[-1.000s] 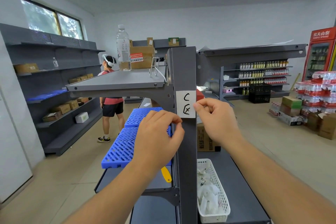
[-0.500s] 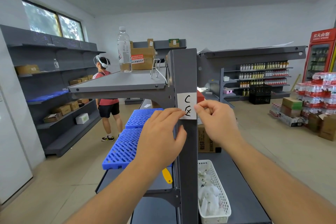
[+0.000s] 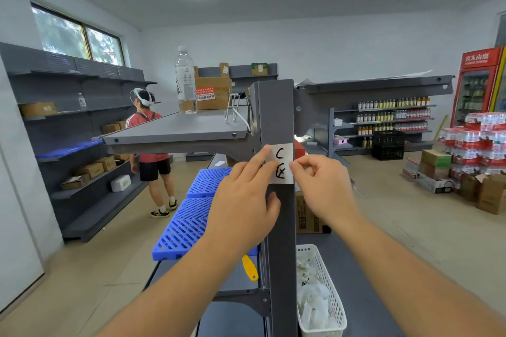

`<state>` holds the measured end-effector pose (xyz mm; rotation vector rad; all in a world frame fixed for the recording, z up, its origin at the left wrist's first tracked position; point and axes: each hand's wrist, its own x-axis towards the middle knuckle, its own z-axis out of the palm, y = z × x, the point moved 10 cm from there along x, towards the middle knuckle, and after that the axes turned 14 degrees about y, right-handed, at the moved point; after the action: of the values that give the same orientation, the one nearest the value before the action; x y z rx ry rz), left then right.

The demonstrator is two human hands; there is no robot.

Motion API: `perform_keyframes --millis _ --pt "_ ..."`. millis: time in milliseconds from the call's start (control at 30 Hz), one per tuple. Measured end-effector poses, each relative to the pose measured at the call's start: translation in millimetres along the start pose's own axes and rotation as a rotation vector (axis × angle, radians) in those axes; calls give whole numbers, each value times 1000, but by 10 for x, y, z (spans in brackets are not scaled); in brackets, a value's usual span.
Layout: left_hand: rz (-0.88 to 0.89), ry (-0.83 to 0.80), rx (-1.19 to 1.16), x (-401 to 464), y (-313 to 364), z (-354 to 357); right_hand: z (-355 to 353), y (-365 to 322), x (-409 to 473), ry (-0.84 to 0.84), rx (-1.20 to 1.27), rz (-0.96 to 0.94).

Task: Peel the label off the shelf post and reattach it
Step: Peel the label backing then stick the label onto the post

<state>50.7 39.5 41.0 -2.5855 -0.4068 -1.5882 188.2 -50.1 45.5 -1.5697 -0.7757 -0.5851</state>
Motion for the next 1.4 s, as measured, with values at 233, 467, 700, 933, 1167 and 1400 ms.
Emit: perform_keyframes --millis 233,467,700,933,1167,1400 --pt "23 2 78 17 51 -45 -16 24 34 31 -46 46" --pt "-154 123 -178 175 -86 -138 -70 -54 127 72 47 32" --pt "-469 117 -281 422 -341 37 12 -144 248 70 47 -9" --pt "-549 134 -404 432 -412 35 24 -28 290 6 141 95" --pt "-536 137 -414 405 -461 19 48 13 294 -1 158 82" --pt "-473 135 -303 342 -460 51 134 144 187 -41 115 64"
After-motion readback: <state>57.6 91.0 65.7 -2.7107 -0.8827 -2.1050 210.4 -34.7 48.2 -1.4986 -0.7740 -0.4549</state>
